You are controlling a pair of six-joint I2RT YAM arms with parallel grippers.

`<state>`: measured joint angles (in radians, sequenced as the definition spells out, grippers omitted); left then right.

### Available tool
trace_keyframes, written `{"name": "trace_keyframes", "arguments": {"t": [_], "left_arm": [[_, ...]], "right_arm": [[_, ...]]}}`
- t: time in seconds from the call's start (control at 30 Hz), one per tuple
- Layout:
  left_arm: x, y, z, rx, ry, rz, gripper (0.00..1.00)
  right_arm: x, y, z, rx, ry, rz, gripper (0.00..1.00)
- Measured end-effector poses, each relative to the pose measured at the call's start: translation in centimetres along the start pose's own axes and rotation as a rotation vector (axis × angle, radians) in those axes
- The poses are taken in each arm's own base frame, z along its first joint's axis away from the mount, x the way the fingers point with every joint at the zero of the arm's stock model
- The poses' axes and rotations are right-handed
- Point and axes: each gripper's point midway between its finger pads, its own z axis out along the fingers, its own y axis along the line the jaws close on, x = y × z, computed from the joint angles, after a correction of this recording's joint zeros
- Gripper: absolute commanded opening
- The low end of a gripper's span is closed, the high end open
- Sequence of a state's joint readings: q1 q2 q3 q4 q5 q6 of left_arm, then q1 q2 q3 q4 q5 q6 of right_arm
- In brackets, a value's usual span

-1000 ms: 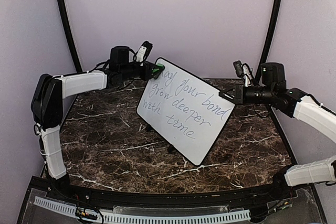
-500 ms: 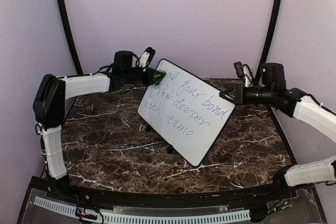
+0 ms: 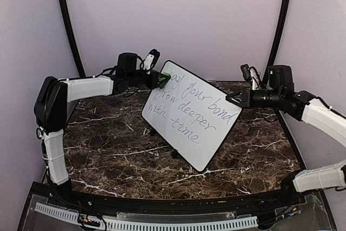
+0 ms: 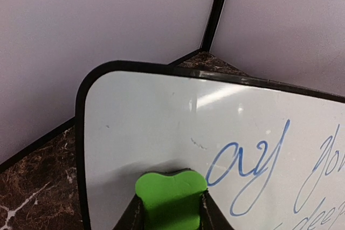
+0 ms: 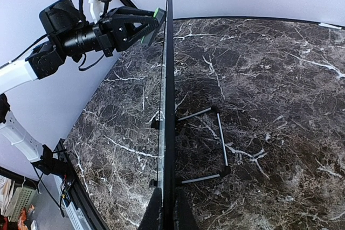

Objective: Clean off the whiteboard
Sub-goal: Erase the whiteboard from the whiteboard stand.

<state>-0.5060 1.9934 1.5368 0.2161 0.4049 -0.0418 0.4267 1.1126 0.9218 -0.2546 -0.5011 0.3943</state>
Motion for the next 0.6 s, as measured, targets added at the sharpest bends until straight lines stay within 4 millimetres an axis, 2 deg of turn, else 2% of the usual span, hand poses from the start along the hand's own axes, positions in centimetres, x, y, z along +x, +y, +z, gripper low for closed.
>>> {"name": "trace_keyframes", "arguments": {"t": [0.13, 0.27, 0.37, 0.5, 0.6], "left_arm": [[-2.6, -0.2, -0.1, 0.004, -0.042, 0.019, 0.20], [-2.9, -0.3, -0.1, 0.003, -0.047, 0.022, 0.19], [-2.0, -0.4, -0.1, 0.003, -0.036, 0.013, 0.19], [1.6, -0.4, -0.2, 0.001, 0.017, -0.024, 0.19], [3.2, -0.4, -0.3, -0.001, 0.042, -0.038, 0.19]], "right_arm": [[0.0, 0.3, 0.0, -0.013, 0.001, -0.025, 0.00], [0.0, 0.4, 0.1, -0.017, 0.002, -0.033, 0.00], [0.0, 0.3, 0.1, -0.015, 0.002, -0.031, 0.00], [0.0, 0.0, 0.2, -0.001, 0.005, -0.010, 0.00], [0.0, -0.1, 0.2, 0.006, 0.007, 0.007, 0.00]]}}
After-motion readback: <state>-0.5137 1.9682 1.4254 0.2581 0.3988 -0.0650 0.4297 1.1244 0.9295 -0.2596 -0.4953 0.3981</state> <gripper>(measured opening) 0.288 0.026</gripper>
